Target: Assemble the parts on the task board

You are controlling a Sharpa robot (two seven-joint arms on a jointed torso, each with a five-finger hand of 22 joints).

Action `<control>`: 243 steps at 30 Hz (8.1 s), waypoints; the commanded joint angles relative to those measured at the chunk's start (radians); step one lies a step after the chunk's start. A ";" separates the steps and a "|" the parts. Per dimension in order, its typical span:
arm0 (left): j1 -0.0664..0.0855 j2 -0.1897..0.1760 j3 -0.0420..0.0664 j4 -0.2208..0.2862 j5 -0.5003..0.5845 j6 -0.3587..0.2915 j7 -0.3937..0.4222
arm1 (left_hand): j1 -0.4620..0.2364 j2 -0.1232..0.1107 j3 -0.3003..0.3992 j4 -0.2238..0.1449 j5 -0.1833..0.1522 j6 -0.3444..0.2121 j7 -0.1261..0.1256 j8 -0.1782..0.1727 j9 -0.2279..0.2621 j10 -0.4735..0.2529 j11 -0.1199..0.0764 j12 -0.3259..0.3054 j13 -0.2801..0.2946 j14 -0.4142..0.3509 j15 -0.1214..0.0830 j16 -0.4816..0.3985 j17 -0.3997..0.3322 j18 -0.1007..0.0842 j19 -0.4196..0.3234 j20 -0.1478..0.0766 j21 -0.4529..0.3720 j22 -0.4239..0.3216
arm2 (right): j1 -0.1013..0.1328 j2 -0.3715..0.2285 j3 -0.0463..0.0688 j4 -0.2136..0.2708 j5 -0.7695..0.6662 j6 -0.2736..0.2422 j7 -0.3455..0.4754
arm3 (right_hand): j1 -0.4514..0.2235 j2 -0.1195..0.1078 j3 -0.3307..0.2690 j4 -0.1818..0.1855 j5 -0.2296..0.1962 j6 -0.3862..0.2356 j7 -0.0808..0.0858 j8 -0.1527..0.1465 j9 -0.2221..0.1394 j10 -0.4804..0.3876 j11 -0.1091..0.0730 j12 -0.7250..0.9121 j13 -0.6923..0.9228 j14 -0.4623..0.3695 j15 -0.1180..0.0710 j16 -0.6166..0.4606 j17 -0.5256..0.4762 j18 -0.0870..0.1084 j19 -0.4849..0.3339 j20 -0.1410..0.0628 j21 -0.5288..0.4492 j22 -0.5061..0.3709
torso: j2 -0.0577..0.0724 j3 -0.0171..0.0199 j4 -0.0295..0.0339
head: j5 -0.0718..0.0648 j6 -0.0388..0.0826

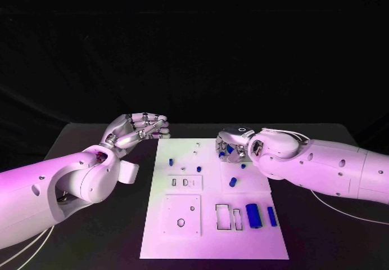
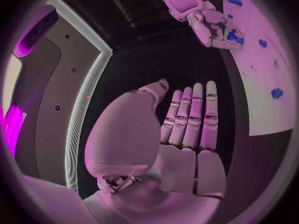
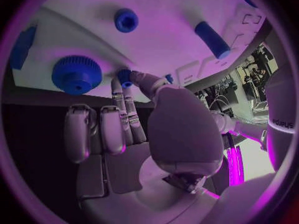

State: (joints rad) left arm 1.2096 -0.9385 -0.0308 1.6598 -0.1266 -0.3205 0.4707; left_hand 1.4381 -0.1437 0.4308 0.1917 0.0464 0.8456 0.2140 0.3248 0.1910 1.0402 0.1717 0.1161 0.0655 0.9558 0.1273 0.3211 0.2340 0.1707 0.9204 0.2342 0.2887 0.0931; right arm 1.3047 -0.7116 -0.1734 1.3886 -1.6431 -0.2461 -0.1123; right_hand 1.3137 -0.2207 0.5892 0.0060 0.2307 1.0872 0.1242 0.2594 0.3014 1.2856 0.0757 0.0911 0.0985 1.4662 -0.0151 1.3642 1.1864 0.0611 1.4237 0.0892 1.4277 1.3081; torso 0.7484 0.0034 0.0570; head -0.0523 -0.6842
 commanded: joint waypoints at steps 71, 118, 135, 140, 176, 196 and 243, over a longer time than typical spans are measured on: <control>0.018 -0.001 0.004 0.008 0.004 0.028 0.002 | 0.003 0.003 0.011 -0.002 0.003 -0.001 0.011 -0.006 -0.002 0.005 0.001 -0.009 -0.001 0.001 0.004 -0.008 0.003 0.013 0.002 0.004 -0.006 -0.004 | 0.002 0.190 0.005 -0.135 -0.033 -0.179 -0.069 | 0.030 0.022 0.035 -0.024 0.005 -0.010 -0.001 0.036 0.056 0.038 -0.027 -0.001 0.061 0.037 -0.011 0.013 -0.001 -0.007 0.003 -0.009 0.011 0.026 | 0.022 -0.0045 0.0179 | 0.004 0.009; 0.021 0.005 0.004 -0.009 0.003 0.030 0.003 | 0.003 0.001 0.013 -0.003 0.003 -0.002 0.011 -0.007 -0.003 0.004 0.001 -0.013 -0.001 0.000 0.005 -0.010 0.004 0.013 0.002 0.005 -0.007 -0.005 | -0.003 0.143 0.006 -0.096 0.003 -0.237 -0.030 | 0.052 -0.008 -0.283 0.064 0.012 -0.218 0.021 -0.101 0.053 -0.265 0.031 0.018 -0.015 -0.011 0.037 -0.097 -0.201 0.038 -0.115 0.037 -0.155 -0.181 | 0.022 -0.0049 0.0202 | 0.001 0.011; 0.020 0.013 0.004 -0.028 0.003 0.041 0.004 | 0.003 0.001 0.014 -0.004 0.003 -0.003 0.012 -0.008 -0.003 0.004 0.002 -0.014 -0.001 0.000 0.005 -0.011 0.004 0.013 0.002 0.005 -0.008 -0.006 | 0.052 -0.180 0.021 0.141 0.350 -0.203 -0.059 | 0.054 -0.066 -0.252 0.171 0.006 -0.165 0.016 -0.088 0.065 0.062 -0.023 0.189 0.088 0.013 -0.007 -0.033 -0.121 0.018 -0.053 -0.001 -0.094 -0.075 | 0.013 0.0033 0.0008 | -0.010 0.026; 0.020 0.017 0.003 -0.033 0.003 0.045 0.004 | 0.003 0.001 0.015 -0.004 0.003 -0.003 0.012 -0.008 -0.003 0.004 0.002 -0.015 -0.001 0.000 0.005 -0.012 0.005 0.013 0.002 0.005 -0.008 -0.006 | 0.057 -0.204 0.021 0.131 0.387 -0.134 -0.078 | 0.124 -0.022 -0.461 0.256 0.012 -0.257 0.016 0.009 0.132 0.005 -0.025 0.787 0.718 0.048 -0.007 0.076 0.066 -0.006 0.010 -0.005 -0.015 0.043 | 0.012 0.0065 0.0001 | -0.012 0.025; 0.020 0.011 0.003 -0.031 0.003 0.049 0.001 | 0.003 0.001 0.015 -0.005 0.003 -0.003 0.012 -0.008 -0.003 0.004 0.002 -0.016 -0.001 0.000 0.005 -0.012 0.005 0.013 0.002 0.005 -0.008 -0.006 | 0.013 -0.127 0.016 0.007 0.406 -0.054 -0.097 | 0.146 0.024 -0.506 0.283 0.013 -0.318 0.033 0.126 0.170 0.203 -0.003 1.381 1.359 0.088 0.017 0.182 0.303 -0.043 0.103 0.020 0.097 0.201 | 0.014 0.0048 0.0022 | -0.007 0.011; 0.020 0.010 0.003 -0.028 0.003 0.056 -0.004 | 0.001 0.000 0.017 -0.006 0.003 -0.003 0.012 -0.009 -0.003 0.006 0.002 -0.018 0.000 0.001 0.005 -0.014 0.006 0.013 0.003 0.005 -0.009 -0.007 | 0.005 -0.103 0.016 -0.018 0.408 -0.022 -0.103 | 0.141 0.044 -0.481 0.282 0.013 -0.295 0.029 0.133 0.164 0.218 -0.005 1.401 1.382 0.090 0.015 0.185 0.312 -0.047 0.112 0.019 0.107 0.215 | 0.015 0.0055 0.0024 | -0.004 0.004; 0.019 0.019 0.003 -0.038 0.003 0.075 -0.013 | -0.003 -0.003 0.019 -0.006 0.003 -0.004 0.013 -0.011 -0.004 0.006 0.003 -0.024 0.000 -0.001 0.007 -0.019 0.008 0.012 0.002 0.006 -0.012 -0.010 | 0.013 0.010 0.013 0.147 -0.067 -0.228 -0.213 | 0.118 -0.017 -0.129 0.223 0.010 -0.144 -0.003 0.095 0.132 0.246 -0.036 1.429 1.419 0.092 -0.012 0.189 0.323 -0.061 0.147 -0.006 0.143 0.262 | 0.015 0.0037 0.0062 | 0.003 0.014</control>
State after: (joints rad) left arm 1.2282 -0.9215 -0.0283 1.6205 -0.1258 -0.2666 0.4526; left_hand 1.4381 -0.1437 0.4431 0.1848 0.0464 0.8455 0.2141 0.3172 0.1883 1.0402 0.1716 0.0987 0.0656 0.9558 0.1273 0.3084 0.2406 0.1705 0.9204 0.2342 0.2816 0.0848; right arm 1.3187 -0.7105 -0.1598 1.5426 -1.6296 -0.4744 -0.2754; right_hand 1.4404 -0.2382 0.4531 0.2302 0.2432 0.8921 0.1478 0.3552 0.4212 1.4659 0.0455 1.5181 1.3073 1.4683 -0.0200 1.5480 1.3081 0.0141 1.4663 0.0927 1.5665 1.3080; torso 0.7618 0.0080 0.0620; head -0.0507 -0.6698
